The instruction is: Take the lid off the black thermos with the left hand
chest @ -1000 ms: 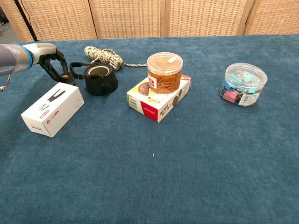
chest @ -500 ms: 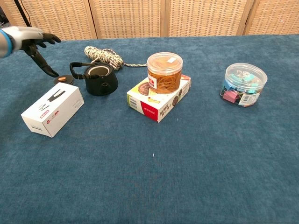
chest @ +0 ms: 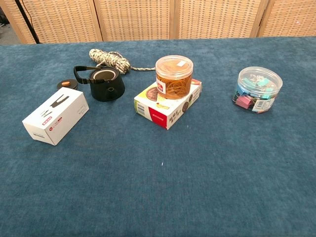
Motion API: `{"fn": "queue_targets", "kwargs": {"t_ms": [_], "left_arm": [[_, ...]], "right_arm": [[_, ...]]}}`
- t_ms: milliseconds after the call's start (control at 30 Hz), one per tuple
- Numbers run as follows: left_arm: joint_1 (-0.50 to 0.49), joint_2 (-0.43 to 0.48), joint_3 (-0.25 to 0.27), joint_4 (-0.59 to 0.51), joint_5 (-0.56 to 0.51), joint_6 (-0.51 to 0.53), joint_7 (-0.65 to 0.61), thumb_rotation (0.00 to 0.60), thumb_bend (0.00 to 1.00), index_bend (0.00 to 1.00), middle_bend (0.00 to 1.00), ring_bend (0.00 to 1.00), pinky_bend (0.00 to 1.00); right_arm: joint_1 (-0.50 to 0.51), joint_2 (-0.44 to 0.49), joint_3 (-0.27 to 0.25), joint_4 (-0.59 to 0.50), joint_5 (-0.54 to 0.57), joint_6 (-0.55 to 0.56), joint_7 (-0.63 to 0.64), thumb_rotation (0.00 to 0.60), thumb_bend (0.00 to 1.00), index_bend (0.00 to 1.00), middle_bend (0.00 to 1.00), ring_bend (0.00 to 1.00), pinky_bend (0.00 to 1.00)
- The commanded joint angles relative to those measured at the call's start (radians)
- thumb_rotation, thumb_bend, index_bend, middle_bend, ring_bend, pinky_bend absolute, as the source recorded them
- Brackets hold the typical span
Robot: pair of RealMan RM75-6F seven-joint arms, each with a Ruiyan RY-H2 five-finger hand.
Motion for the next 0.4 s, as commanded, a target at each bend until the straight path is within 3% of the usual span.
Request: {"fn": "queue_targets", "kwargs": {"t_ms": [33,233,400], "left_arm": [[0.156,0.059,0.107,-0.032,0.163,0.138,-0.132,0.600,0.13,0.00,0.00,0.00,0.00],[0.241,0.085,0.160,-0.033,0.207,0.170,-0.161,0.600,0.13,0.00,0.00,0.00,0.00],[0.275,0.085,0.169,0.007,0.237,0.167,-0.185,0.600,0.13,0.00,0.00,0.00,0.00]], "right_arm": [[0.001,-0.002,0.000,0.002,-0.004,0.002,-0.001,0.600,0.00,0.00,0.00,0.00,0.00],[0.000,-0.006,0.006,0.012,0.005,0.007,-0.006,0.600,0.00,0.00,0.00,0.00,0.00],[-0.001,-0.011,0.007,0.022,0.015,0.004,-0.011,0.600,0.00,0.00,0.00,0.00,0.00]]}}
